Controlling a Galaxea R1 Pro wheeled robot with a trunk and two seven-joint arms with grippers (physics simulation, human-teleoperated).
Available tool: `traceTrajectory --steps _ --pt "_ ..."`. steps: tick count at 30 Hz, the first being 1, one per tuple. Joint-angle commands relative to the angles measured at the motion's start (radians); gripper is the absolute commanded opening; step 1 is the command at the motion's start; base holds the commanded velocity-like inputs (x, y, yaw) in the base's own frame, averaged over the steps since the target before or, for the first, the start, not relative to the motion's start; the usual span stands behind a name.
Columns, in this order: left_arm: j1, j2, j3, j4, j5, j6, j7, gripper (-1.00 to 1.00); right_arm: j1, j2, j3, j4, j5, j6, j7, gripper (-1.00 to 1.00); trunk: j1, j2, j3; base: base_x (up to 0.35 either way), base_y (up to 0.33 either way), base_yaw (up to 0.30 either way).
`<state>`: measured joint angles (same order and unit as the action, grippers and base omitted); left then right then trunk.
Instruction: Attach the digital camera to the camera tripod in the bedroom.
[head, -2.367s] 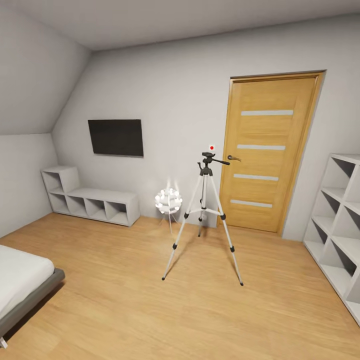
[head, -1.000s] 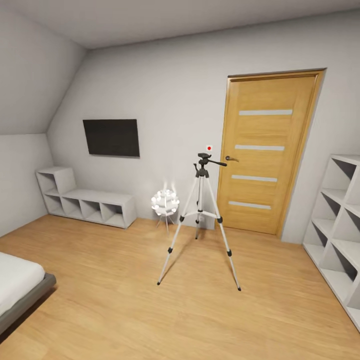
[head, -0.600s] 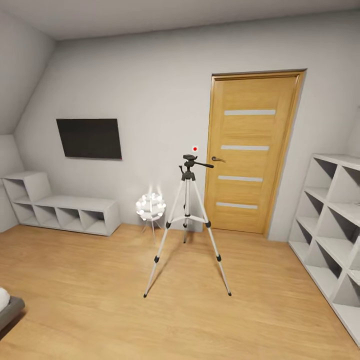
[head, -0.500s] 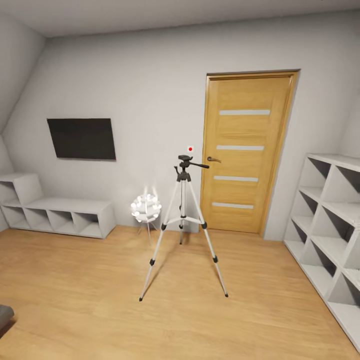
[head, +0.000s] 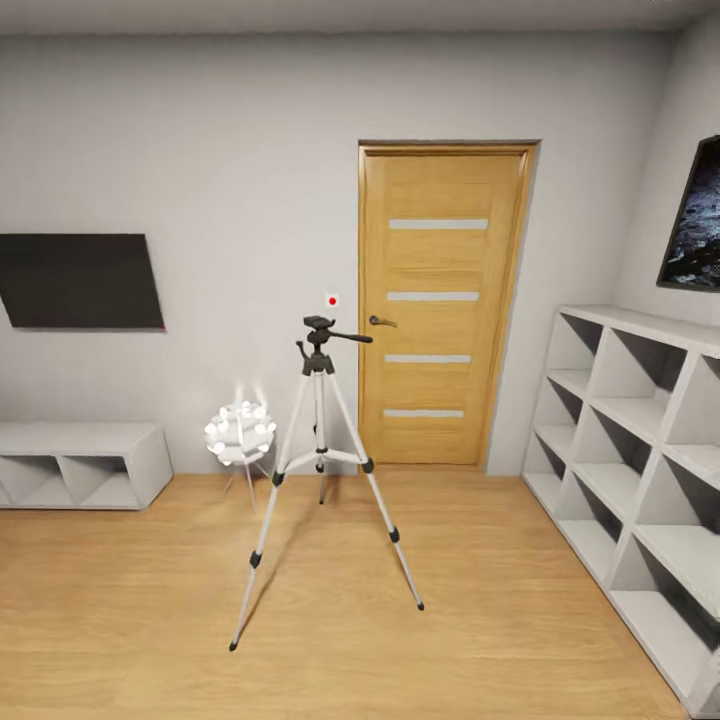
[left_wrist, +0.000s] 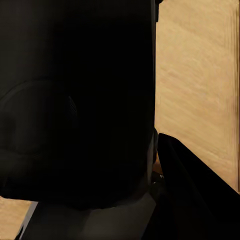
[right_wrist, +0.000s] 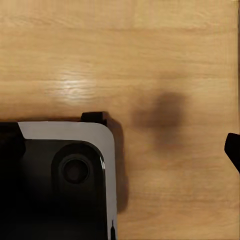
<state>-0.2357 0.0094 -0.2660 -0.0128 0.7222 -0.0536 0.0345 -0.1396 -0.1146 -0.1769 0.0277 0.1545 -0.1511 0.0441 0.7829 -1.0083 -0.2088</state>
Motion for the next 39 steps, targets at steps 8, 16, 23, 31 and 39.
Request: traceTrajectory --steps 8,16,23,31,39 --pt "0.000 0.000 -0.010 -0.001 0.006 -0.003 0.002 -1.00 -0.002 -0.001 -0.009 0.003 0.010 -0.005 0.002 1.00 0.001 -0.001 -0.001 0.302 -0.083 -0.289" --pt "0.000 0.000 -0.010 -0.001 0.006 -0.003 0.002 -1.00 -0.002 -0.001 -0.009 0.003 0.009 -0.005 0.002 1.00 0.001 -0.001 -0.001 0.281 -0.158 -0.289" --pt "0.000 0.000 -0.010 -0.001 0.006 -0.003 0.002 -1.00 -0.002 0.000 -0.009 0.003 0.010 -0.005 0.002 1.00 0.001 -0.001 -0.001 0.279 -0.165 -0.289" --pt "0.000 0.000 -0.008 -0.001 0.007 -0.003 0.003 -1.00 -0.002 0.000 -0.009 0.003 0.008 -0.005 0.002 1.00 0.001 -0.001 -0.001 0.279 -0.166 -0.289" --pt "0.000 0.000 -0.007 -0.001 0.008 -0.003 0.004 -1.00 -0.002 -0.001 -0.009 0.003 0.011 -0.005 0.003 1.00 0.001 -0.001 -0.001 0.279 -0.166 -0.255"
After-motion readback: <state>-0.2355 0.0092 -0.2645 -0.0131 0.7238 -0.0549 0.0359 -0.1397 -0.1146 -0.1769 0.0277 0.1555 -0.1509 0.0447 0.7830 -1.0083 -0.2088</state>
